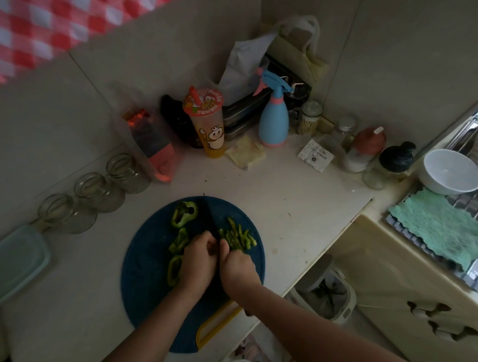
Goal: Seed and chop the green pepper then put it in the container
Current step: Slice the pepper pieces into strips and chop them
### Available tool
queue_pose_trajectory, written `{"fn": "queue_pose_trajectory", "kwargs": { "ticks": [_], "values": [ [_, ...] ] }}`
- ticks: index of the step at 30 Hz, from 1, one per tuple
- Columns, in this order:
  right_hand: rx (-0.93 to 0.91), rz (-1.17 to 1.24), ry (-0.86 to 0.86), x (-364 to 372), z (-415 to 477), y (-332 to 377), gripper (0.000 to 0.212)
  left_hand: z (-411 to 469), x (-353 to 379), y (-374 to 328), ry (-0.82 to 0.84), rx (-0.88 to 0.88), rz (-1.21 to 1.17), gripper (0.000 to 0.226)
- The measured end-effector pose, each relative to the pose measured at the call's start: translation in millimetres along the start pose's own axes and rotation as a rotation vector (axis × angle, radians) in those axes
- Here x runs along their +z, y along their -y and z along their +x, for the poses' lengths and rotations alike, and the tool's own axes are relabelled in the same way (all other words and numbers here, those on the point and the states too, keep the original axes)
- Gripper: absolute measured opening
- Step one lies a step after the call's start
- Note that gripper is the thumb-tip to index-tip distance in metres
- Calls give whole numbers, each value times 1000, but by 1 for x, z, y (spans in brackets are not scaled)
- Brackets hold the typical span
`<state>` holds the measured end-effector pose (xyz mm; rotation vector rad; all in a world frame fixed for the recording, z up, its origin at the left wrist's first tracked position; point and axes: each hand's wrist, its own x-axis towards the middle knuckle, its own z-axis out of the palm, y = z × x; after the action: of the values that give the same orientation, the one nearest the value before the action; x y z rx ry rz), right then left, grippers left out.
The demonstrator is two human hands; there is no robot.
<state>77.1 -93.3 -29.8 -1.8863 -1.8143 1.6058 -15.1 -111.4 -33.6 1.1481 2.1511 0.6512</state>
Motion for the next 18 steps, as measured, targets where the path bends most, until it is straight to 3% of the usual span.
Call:
{"fn": "queue_pose_trajectory", "kwargs": {
  "ticks": [3,10,18],
  "values": [
    [-9,42,-10,-1,5,2,64,-8,-2,6,59,3,17,12],
    [-99,3,33,-17,2,-8,59,-4,-8,-3,-107,-119,-57,11],
    [-234,-36,-7,-21,-26,-31,56,4,-7,-12,-60,-212,-102,15]
  ]
}}
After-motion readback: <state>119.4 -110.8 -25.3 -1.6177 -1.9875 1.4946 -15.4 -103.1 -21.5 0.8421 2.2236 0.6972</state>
